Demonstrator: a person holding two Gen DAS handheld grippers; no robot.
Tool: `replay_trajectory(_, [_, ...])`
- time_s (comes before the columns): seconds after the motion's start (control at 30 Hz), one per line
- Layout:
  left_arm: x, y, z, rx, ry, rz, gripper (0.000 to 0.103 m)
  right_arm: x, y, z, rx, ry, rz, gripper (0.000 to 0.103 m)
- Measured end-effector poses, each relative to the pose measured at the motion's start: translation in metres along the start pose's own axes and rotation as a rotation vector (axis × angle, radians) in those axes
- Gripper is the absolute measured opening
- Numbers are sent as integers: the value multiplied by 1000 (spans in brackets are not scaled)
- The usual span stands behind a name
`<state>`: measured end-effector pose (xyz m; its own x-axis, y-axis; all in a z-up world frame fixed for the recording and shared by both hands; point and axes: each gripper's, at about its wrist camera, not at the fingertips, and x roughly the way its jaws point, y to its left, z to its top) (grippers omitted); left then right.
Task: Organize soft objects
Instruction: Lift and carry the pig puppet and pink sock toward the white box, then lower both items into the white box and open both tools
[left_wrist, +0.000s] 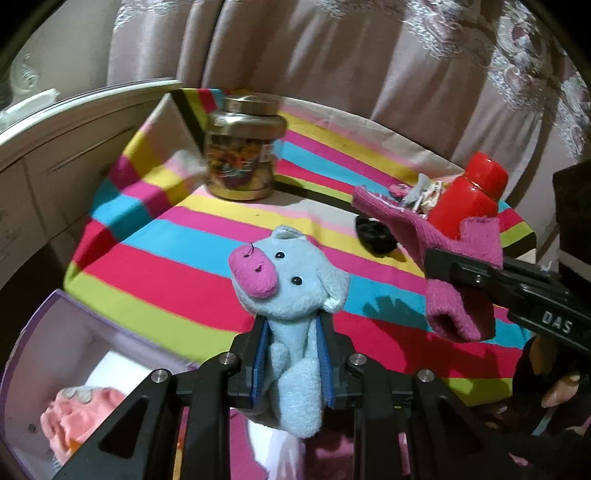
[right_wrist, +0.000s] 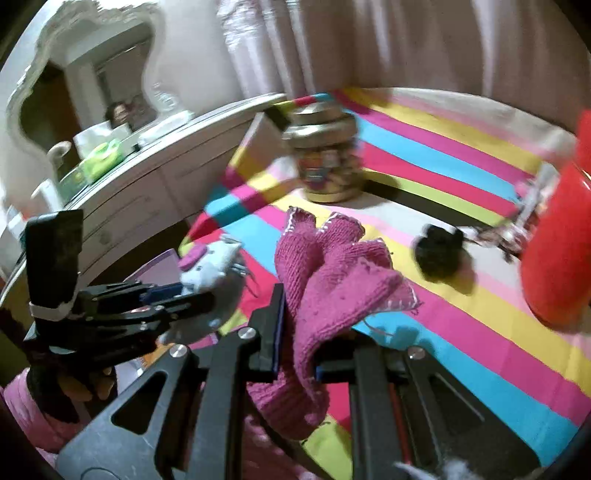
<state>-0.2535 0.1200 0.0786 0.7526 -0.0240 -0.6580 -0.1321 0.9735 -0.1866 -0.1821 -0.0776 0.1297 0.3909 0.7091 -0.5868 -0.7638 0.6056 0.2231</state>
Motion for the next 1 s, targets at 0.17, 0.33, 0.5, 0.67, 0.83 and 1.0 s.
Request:
replay_trajectory(0.17, [-16, 19, -9, -32, 0, 49, 24, 11, 37, 3, -92, 21, 60, 16])
replay_trajectory(0.33, [-28, 36, -21, -59, 18, 96, 24, 18, 69, 1, -183, 44, 110, 16])
replay_trajectory(0.5, [-39, 61, -40, -113, 41, 157, 24, 28, 96, 0, -247, 76, 167, 16])
replay_trajectory(0.67, [-48, 90, -56, -174, 61, 239, 24, 45, 122, -7, -294, 130, 240, 17])
replay_trajectory(0.83, [-52, 111, -61, -199, 69, 338, 31, 70, 153, -25, -352, 211, 337, 19])
replay_trajectory(1.0, [-59, 130, -64, -210, 72, 498, 63, 91, 165, -45, -384, 319, 366, 60])
